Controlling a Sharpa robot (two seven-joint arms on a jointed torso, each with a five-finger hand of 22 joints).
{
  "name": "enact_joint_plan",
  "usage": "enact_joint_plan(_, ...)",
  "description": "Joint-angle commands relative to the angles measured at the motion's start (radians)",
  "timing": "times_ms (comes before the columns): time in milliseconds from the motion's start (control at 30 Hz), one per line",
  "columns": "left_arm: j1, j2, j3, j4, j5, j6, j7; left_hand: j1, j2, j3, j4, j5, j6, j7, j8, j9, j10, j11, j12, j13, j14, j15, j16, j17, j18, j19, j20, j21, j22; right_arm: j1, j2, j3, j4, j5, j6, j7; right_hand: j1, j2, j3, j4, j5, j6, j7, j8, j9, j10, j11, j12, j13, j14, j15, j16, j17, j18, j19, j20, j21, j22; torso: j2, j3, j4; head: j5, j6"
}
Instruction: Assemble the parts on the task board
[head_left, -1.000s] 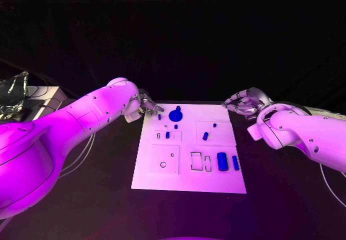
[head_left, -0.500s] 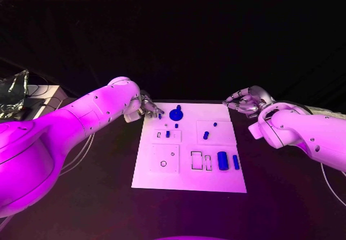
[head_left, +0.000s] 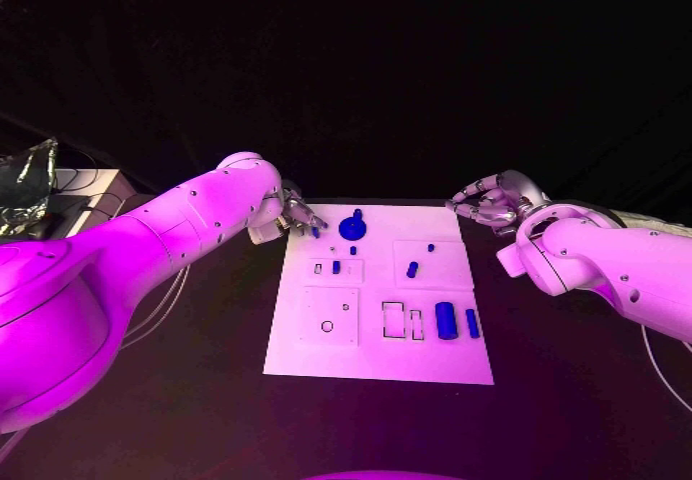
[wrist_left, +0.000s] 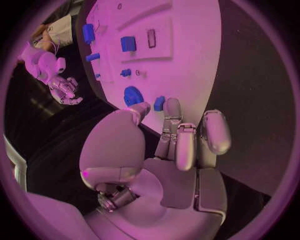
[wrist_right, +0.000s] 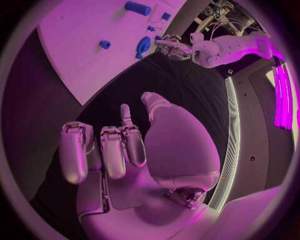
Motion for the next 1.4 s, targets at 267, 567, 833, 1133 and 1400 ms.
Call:
enact_joint_plan(267, 0.000, 0.002, 0.000, 0.005, 0.025, 0.000, 0.013, 0.104, 0.011, 0.147, -0.034, 0.004, -0.012, -0.011, 0.018, 0.017, -0.009, -0.011, -0.002, 0.010, 0.055, -0.009, 0.006, 0.088, -0.014, -0.001, -0.008, 0.010, 0.007, 0.000, 0.003, 0.000, -0.003, -0.008, 0.012, 0.001, 0.003, -0.009, 0.006, 0.000, 0.006, -0.007, 0.001, 0.006, 0.002, -0.002, -0.002, -0.006, 0.160, 0.079, -0.007, -0.004, 0.174, 0.014, 0.042, -0.006, -0.001, 0.179, 0.000, -0.0005, 0.0000, -0.003, -0.002)
enact_joint_plan(567, 0.000, -0.001, 0.000, 0.008, 0.027, 0.010, 0.007, 0.105, -0.009, 0.208, -0.053, 0.006, -0.003, -0.018, 0.037, 0.032, 0.003, -0.016, 0.000, 0.014, 0.058, -0.013, 0.010, 0.097, -0.015, 0.001, -0.009, 0.014, 0.013, 0.000, 0.003, 0.000, -0.007, -0.009, 0.015, -0.002, 0.003, -0.009, 0.006, 0.000, 0.006, -0.007, 0.001, 0.006, 0.002, -0.002, -0.002, -0.006, 0.160, 0.079, -0.007, -0.004, 0.174, 0.014, 0.042, -0.006, -0.001, 0.179, -0.001, -0.0008, 0.0003, -0.004, -0.003)
enact_joint_plan(833, 0.000, -0.008, 0.000, 0.022, 0.045, 0.018, 0.000, 0.070, -0.037, 0.431, -0.146, 0.015, -0.011, -0.032, 0.127, 0.140, 0.065, -0.032, 0.018, 0.053, 0.068, -0.028, 0.021, 0.130, -0.017, 0.006, -0.023, 0.023, 0.025, 0.000, 0.002, 0.000, -0.009, -0.009, 0.017, -0.003, 0.002, -0.009, 0.007, 0.000, 0.006, -0.007, 0.001, 0.006, 0.002, -0.002, -0.002, -0.006, 0.160, 0.079, -0.007, -0.004, 0.174, 0.014, 0.041, -0.006, -0.002, 0.178, -0.002, -0.0003, 0.0016, -0.004, -0.006)
enact_joint_plan(1133, 0.001, -0.062, 0.000, 0.115, 0.071, -0.002, -0.042, 0.022, -0.041, 0.497, -0.185, 0.018, -0.005, -0.037, 0.151, 0.176, 0.098, -0.037, 0.054, 0.097, 0.071, -0.033, 0.024, 0.139, -0.019, 0.013, -0.027, 0.030, 0.035, 0.000, -0.004, 0.000, -0.011, -0.010, 0.017, -0.003, 0.002, -0.009, 0.007, 0.000, 0.006, -0.007, 0.001, 0.006, 0.002, -0.002, -0.002, -0.006, 0.160, 0.079, -0.007, -0.004, 0.174, 0.014, 0.041, -0.006, -0.002, 0.178, -0.010, -0.0004, 0.0076, -0.007, -0.013)
enact_joint_plan(1400, 0.000, -0.140, -0.001, 0.274, 0.068, -0.065, -0.087, 0.003, -0.044, 0.519, -0.197, 0.018, 0.000, -0.041, 0.159, 0.188, 0.112, -0.041, 0.065, 0.110, 0.073, -0.036, 0.025, 0.144, -0.020, 0.018, -0.030, 0.035, 0.042, 0.000, -0.010, 0.000, -0.013, -0.018, 0.018, -0.002, 0.002, -0.009, 0.007, 0.000, 0.007, -0.007, 0.001, 0.006, 0.003, -0.002, -0.002, -0.007, 0.159, 0.079, -0.007, -0.004, 0.174, 0.014, 0.041, -0.006, -0.002, 0.179, -0.025, -0.0027, 0.0202, -0.018, -0.031)
